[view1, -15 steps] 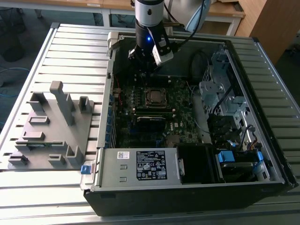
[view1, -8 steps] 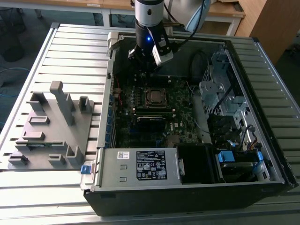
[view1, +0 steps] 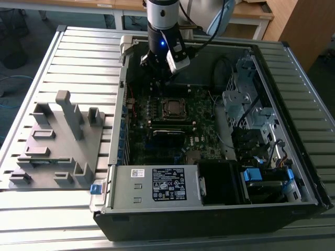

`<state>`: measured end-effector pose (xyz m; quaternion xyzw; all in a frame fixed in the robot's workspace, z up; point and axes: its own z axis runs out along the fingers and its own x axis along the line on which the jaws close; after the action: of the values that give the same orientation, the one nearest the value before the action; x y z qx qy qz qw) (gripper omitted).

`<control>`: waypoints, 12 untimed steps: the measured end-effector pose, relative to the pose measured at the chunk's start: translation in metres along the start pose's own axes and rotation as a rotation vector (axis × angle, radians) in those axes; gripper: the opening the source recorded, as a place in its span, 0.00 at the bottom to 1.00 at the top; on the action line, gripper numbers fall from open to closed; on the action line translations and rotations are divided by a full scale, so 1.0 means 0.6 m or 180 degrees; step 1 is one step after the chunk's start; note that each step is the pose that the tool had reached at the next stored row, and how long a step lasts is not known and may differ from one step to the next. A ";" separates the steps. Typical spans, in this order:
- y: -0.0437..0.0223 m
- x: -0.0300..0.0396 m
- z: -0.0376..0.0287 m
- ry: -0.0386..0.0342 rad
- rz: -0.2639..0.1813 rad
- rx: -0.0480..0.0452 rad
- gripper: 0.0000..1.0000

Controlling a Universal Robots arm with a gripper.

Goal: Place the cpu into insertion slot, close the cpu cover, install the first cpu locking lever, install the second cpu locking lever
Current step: 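Install the first cpu locking lever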

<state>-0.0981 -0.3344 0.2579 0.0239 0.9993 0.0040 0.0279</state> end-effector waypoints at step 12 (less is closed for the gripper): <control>-0.001 0.029 -0.001 -0.0060 -0.0001 -0.0003 0.10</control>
<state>-0.1152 -0.3344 0.2575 0.0238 0.9990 0.0042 0.0374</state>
